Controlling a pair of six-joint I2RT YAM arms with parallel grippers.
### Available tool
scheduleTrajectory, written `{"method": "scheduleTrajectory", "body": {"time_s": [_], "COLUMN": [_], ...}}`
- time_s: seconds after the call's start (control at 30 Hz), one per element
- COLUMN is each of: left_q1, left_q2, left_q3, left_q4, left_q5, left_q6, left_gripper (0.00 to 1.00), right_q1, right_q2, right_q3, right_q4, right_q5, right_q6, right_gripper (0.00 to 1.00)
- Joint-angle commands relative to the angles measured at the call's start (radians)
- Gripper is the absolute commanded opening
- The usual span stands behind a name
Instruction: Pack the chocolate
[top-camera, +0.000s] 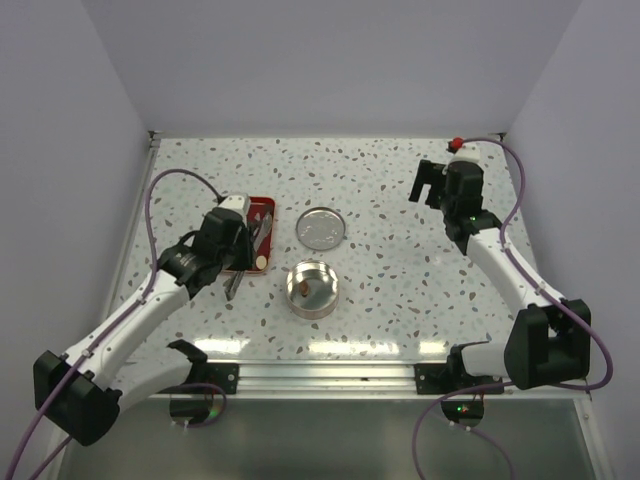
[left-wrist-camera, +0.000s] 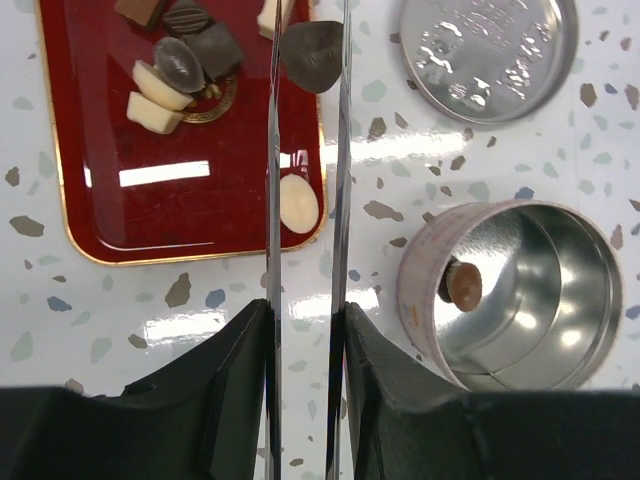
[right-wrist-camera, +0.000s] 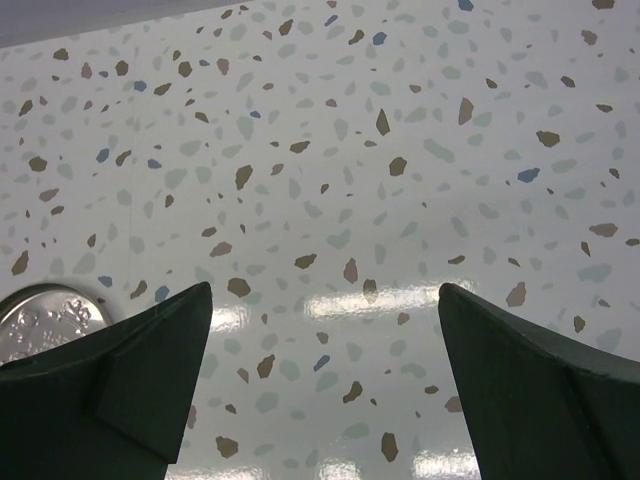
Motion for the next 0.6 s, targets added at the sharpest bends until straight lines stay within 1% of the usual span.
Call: {"method": "scheduleTrajectory", "body": {"time_s": [0.0, 0.17, 0.33, 0.47, 0.57], "left_q1": [-0.039, -0.158, -0.247, -0.29, -0.313], "left_q2": [-0.047, -0.061, -0.069, -0.113, -0.127], "left_q3": [0.026, 0.057, 0.08, 0.084, 0.077], "left_q4": [-0.002, -0.028, -0.067, -0.08, -0.081], "left_q5": [0.072, 0.052, 0.065, 0.074, 0.108], "left_q6": [0.051, 0.028, -0.018, -0.041, -0.052], "left_gripper": [0.31, 0.31, 0.31, 0.31, 0.31], "right_q1": [-0.004, -0.004, -0.004, -0.004, -0.004], "right_q2": [-0.028, -0.037, -0.048, -0.056, -0.057], "right_q3": [0.05, 0.049, 0.046, 0.039, 0.033], "right_q4": [0.0, -0.007, -0.016, -0.027, -0.027], "right_q5": [-0.008, -0.011, -0.008, 0.002, 0.003], "right_q6": [0.008, 0.016, 0.017, 0.014, 0.016], "right_gripper": [0.99, 0.99, 0.99, 0.99, 0.99]}}
